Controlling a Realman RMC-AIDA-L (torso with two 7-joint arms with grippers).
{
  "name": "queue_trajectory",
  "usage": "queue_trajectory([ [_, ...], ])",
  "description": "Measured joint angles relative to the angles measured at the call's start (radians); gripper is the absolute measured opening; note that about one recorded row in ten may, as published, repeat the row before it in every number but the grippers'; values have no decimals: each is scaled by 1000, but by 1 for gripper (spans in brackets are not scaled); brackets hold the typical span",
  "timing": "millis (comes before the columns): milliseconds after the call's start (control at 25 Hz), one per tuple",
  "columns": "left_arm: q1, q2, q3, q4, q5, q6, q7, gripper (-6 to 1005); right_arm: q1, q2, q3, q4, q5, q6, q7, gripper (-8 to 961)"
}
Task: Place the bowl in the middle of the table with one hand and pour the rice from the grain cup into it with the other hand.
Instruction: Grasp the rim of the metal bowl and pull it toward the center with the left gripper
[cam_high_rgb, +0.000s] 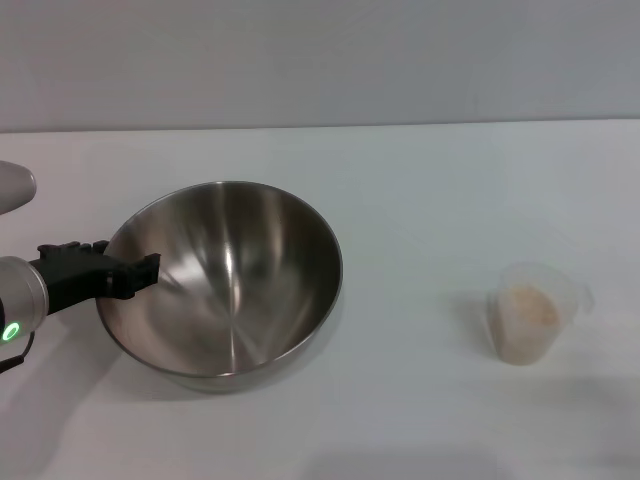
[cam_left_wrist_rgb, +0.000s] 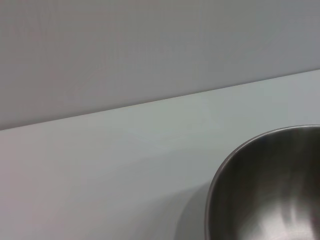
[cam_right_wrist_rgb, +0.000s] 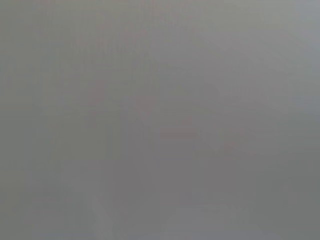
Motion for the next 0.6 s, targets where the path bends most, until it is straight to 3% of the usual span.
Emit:
queue_trajectory([
  [240, 0, 0, -1, -1, 0, -1, 0, 710, 0, 0, 0, 0, 1, 0, 0, 822],
  [440, -5, 1, -1, 1, 0, -1, 1, 500, 0, 0, 0, 0, 1, 0, 0, 822],
  [600, -9, 1, 0, 2, 13, -10, 1, 467, 0, 0, 0, 0, 1, 0, 0, 823],
])
